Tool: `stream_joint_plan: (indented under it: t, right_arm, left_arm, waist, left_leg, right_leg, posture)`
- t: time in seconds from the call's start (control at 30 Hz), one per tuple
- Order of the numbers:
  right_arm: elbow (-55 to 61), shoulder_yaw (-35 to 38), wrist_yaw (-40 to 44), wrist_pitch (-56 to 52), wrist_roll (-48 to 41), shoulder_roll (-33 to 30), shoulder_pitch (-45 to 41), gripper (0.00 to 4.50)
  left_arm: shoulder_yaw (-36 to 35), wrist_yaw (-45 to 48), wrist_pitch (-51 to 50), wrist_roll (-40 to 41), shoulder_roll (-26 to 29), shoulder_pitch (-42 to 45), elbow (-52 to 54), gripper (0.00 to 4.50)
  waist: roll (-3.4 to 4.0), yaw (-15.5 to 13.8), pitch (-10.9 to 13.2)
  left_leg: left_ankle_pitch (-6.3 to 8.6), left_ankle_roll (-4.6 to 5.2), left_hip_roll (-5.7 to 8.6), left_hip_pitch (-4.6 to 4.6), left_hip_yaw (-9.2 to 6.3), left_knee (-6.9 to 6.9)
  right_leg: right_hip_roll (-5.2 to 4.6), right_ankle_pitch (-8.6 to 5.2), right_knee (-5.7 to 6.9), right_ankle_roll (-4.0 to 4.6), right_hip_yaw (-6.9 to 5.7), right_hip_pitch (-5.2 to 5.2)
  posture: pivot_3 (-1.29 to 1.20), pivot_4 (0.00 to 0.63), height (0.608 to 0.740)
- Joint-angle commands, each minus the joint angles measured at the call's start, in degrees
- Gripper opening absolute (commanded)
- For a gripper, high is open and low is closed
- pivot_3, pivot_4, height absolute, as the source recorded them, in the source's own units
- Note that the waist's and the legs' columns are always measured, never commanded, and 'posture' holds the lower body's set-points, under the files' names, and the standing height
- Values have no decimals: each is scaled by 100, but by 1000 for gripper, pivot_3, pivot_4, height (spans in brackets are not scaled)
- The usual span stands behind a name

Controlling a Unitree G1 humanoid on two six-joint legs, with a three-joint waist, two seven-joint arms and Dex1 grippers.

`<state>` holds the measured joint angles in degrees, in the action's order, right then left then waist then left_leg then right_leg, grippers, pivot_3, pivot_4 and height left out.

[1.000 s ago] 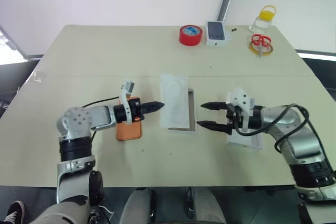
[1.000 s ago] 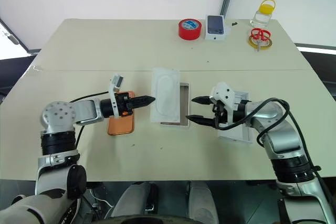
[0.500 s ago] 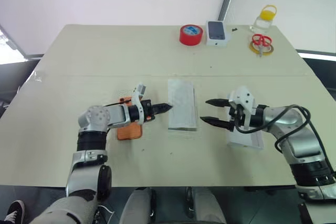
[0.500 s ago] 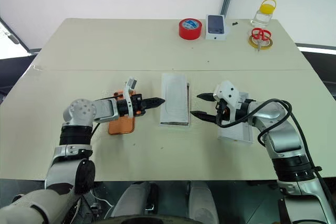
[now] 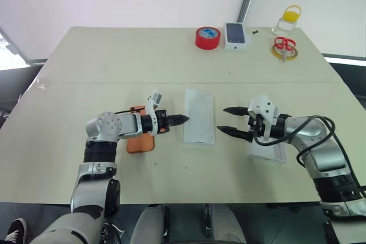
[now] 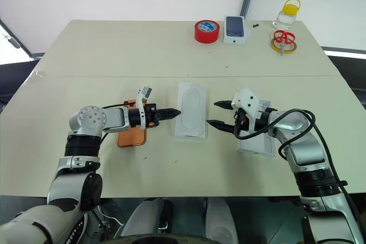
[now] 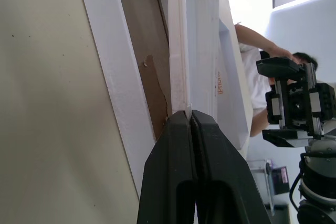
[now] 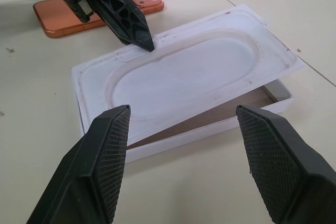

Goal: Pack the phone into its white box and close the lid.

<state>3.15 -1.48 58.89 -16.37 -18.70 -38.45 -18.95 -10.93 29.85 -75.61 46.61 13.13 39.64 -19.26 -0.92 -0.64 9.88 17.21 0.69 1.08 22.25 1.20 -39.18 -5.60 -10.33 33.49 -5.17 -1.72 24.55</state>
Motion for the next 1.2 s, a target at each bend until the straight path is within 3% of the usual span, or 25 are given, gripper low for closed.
stream_joint_plan:
  t: [0.03, 0.1, 0.23, 0.57, 0.8, 0.97, 1.03, 1.2]
  right_arm:
    - [130, 94, -57, 128, -26, 44, -75, 3351]
    - [134, 92, -68, 142, -14, 34, -61, 3392]
    - [131, 98, -81, 130, -22, 19, -63, 3392]
    - [182, -10, -268, 87, -5, 262, -166, 3392]
    - [139, -242, -605, 101, 156, 710, -434, 3392]
    - [-153, -777, -957, 414, 816, 1039, -664, 895]
    - [-323, -966, -1139, 546, 1069, 1223, -791, 21]
    - [-916, -1586, -1374, 511, 1903, 1331, -1095, 21]
  left_arm:
    - [49, 144, 101, -82, 58, 76, 25, 0]
    - [37, 157, 76, -89, 46, 115, 11, 600]
    - [179, 210, 102, -207, 81, 166, 114, 2359]
    - [476, 249, 502, -561, 293, 211, 663, 2359]
    - [1130, 602, 2642, -1596, 728, -432, 1871, 2359]
    - [1125, 676, 4377, -2386, 980, -1102, 1749, 2406]
    - [989, 574, 4477, -2459, 1041, -1246, 1612, 2406]
    - [652, 548, 4576, -2409, 1251, -1770, 1828, 2406]
  waist:
    - [0, -1, 0]
    - [0, -2, 0]
    - [0, -9, 0]
    - [1, 1, 0]
    - [5, 18, -2]
    - [6, 11, -1]
    - [7, 3, -1]
    - [6, -7, -1]
  left_leg:
    - [0, 0, 0, 0, 0, 0]
    - [0, 0, 0, 0, 0, 0]
    - [0, 0, 0, 0, 0, 0]
    - [0, 0, -1, 0, -1, 0]
    - [0, -2, -3, 0, -1, 3]
    - [0, -3, -3, 3, 4, 5]
    - [0, -2, -3, 4, 5, 5]
    - [0, -1, -1, 9, 4, 4]
  right_leg:
    - [0, 0, 0, 0, 0, 0]
    - [0, 0, 0, 0, 0, 0]
    - [0, 0, 0, 0, 0, 0]
    - [0, 0, 0, 0, 0, 0]
    - [-1, 0, 0, 2, 2, 4]
    - [-6, -10, 0, 26, 3, 12]
    - [-6, -9, 1, 27, 3, 15]
    - [-7, -9, 2, 26, 1, 17]
  posture:
    - [0, 150, 740]
    - [0, 150, 740]
    - [0, 150, 740]
    - [0, 150, 740]
    - [0, 150, 740]
    - [0, 150, 740]
    - [0, 150, 740]
    - [0, 150, 740]
